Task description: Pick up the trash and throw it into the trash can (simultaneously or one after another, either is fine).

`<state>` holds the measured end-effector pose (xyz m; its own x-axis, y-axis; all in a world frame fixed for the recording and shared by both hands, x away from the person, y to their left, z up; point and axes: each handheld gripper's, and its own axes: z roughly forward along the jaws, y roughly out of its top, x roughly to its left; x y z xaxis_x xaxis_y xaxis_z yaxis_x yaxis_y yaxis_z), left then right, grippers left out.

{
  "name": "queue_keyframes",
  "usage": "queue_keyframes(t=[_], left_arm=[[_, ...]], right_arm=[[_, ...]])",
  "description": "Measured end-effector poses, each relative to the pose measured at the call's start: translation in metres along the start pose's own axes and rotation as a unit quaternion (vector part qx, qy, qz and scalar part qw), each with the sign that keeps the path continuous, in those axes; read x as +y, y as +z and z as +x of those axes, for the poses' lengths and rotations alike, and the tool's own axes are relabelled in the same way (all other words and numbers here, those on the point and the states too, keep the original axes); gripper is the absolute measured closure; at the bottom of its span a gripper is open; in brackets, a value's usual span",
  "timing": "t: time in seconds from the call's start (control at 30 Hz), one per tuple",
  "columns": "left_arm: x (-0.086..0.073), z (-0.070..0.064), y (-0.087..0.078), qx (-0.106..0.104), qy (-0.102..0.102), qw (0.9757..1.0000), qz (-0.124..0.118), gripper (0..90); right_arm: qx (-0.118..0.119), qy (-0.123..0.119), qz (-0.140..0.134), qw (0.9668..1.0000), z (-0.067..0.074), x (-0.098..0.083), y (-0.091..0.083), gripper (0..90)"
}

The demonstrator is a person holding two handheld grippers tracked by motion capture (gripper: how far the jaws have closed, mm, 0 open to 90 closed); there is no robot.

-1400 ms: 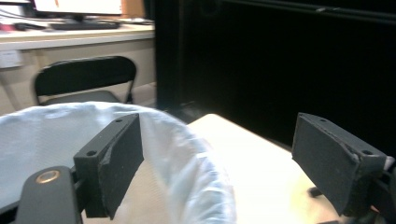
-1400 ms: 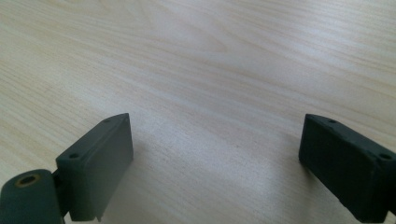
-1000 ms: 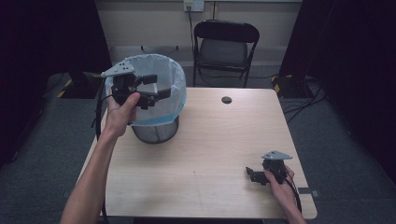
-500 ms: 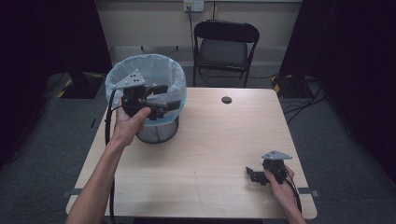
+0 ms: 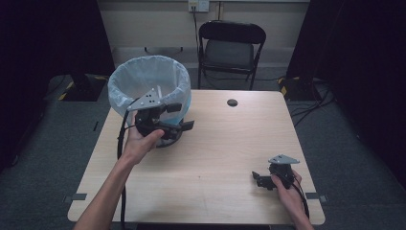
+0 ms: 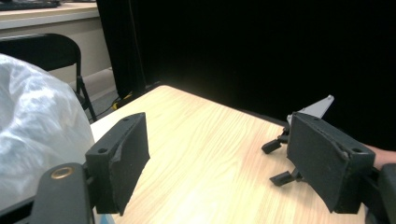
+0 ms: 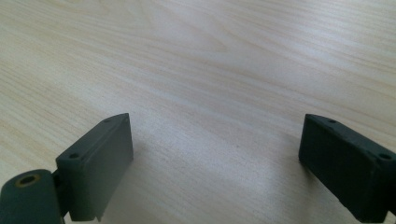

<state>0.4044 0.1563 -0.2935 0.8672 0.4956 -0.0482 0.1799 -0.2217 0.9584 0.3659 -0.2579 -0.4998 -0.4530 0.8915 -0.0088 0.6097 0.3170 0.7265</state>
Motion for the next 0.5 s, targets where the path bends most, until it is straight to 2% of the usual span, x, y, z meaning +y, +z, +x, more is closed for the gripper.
queue_keyframes(t=[0.23, 0.33, 0.4, 0.5], left_arm=[[-0.022, -0.007, 0.008, -0.003, 0.01, 0.9996, 0.028, 20.1], [-0.033, -0.007, 0.009, -0.006, 0.01, 0.9995, 0.029, 18.6], [-0.038, -0.009, 0.009, 0.003, 0.01, 0.9995, 0.029, 17.6], [-0.049, -0.012, 0.009, 0.004, 0.006, 0.9996, 0.029, 16.5]], right_arm=[[0.0, 0.0, 0.0, 1.0, 0.0, 0.0, 0.0, 9.2], [0.0, 0.0, 0.0, 1.0, 0.0, 0.0, 0.0, 9.2], [0.0, 0.0, 0.0, 1.0, 0.0, 0.0, 0.0, 9.2], [0.0, 0.0, 0.0, 1.0, 0.0, 0.0, 0.0, 9.2]])
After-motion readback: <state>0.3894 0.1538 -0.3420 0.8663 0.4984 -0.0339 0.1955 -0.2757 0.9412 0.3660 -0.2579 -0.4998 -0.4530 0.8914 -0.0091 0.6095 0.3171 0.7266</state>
